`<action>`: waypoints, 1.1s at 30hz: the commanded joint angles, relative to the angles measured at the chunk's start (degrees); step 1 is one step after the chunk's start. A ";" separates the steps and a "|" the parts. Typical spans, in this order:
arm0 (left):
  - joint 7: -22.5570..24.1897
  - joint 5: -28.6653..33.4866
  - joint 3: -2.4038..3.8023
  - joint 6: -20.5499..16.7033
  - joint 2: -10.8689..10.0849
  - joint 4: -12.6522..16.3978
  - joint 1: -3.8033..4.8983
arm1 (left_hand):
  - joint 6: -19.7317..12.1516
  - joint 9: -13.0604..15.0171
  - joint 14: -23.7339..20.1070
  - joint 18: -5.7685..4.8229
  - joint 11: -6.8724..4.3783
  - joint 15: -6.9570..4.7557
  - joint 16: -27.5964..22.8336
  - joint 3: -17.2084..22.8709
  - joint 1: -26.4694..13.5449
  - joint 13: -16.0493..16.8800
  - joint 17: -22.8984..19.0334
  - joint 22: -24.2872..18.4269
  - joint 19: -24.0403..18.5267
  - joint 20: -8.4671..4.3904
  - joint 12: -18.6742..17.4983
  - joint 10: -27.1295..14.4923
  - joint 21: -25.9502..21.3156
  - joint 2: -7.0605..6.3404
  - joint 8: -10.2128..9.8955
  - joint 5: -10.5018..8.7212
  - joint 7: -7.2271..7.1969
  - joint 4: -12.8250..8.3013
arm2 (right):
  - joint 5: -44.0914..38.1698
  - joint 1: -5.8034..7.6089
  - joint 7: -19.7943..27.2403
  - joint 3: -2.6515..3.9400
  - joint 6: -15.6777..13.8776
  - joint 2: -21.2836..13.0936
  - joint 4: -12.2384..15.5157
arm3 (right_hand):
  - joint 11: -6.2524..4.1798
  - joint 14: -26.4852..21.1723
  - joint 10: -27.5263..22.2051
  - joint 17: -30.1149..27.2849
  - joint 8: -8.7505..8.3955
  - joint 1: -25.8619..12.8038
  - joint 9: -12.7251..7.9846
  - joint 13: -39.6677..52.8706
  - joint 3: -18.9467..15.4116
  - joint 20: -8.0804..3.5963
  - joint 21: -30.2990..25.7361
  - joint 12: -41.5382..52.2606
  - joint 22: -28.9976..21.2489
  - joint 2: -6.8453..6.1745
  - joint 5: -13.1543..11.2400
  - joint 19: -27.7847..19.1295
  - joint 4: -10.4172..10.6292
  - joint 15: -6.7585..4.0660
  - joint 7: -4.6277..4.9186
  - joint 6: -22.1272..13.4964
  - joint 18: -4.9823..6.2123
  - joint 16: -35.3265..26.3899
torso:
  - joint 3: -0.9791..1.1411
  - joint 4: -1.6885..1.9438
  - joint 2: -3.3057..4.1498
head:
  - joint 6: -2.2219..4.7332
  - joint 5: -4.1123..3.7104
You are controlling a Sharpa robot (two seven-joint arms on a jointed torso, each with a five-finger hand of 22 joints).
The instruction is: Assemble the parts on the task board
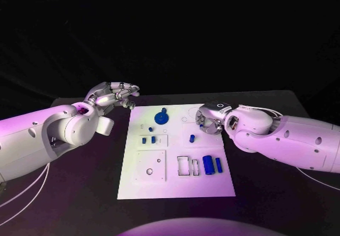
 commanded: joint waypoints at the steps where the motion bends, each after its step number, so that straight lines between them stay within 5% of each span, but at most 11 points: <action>1: 0.36 0.45 0.03 0.77 0.09 0.09 0.02 | -0.42 0.10 -0.37 0.60 0.25 0.14 -0.29 0.18 -0.34 -0.08 -0.12 -0.08 0.18 -0.41 -0.28 -0.25 -0.44 0.10 0.22 0.20 0.17 -0.14 | -0.91 -0.27 -0.24 -0.05 1.39 0.42 -0.16 | -0.16 4.04 1.10 2.96 0.57 0.38 0.36 0.26 1.00 -0.30 0.62 0.06 0.51 0.78 0.02 0.29 -0.32 -0.54 -0.04 0.88 -1.22 0.48 | 0.02 -0.01 -0.02 | -0.08 0.09; 19: -0.55 0.07 0.02 0.81 -0.26 0.22 0.02 | -0.61 0.16 -0.39 0.59 0.29 0.18 -0.46 0.27 -0.13 -0.16 -0.24 -0.23 0.24 -0.38 -0.35 -0.44 -0.69 0.06 0.22 0.39 0.22 -0.36 | -4.32 -0.96 -3.05 -0.14 4.73 0.80 -0.71 | -0.49 3.96 2.26 2.93 1.15 0.89 1.54 1.11 3.56 -0.64 1.83 -0.35 1.93 0.85 -0.82 0.31 -2.46 -0.82 -0.18 1.30 -1.36 1.37 | 0.06 -0.02 -0.09 | -0.57 0.24; 33: -1.11 -0.26 0.02 0.81 -0.17 0.12 0.02 | -0.73 0.18 -0.48 0.57 0.35 0.22 -0.56 0.32 -0.07 -0.21 -0.31 -0.31 0.23 -0.36 -0.40 -0.57 -0.84 0.04 0.21 0.56 0.28 -0.45 | -6.77 -1.25 -3.83 -0.13 -5.03 0.13 0.45 | -1.59 3.90 6.33 2.63 2.63 2.49 3.69 3.47 8.36 -1.67 5.36 0.38 5.09 2.09 0.56 1.29 -6.94 -1.85 -1.02 3.75 -1.81 2.24 | 0.05 0.01 -0.09 | -0.38 -0.04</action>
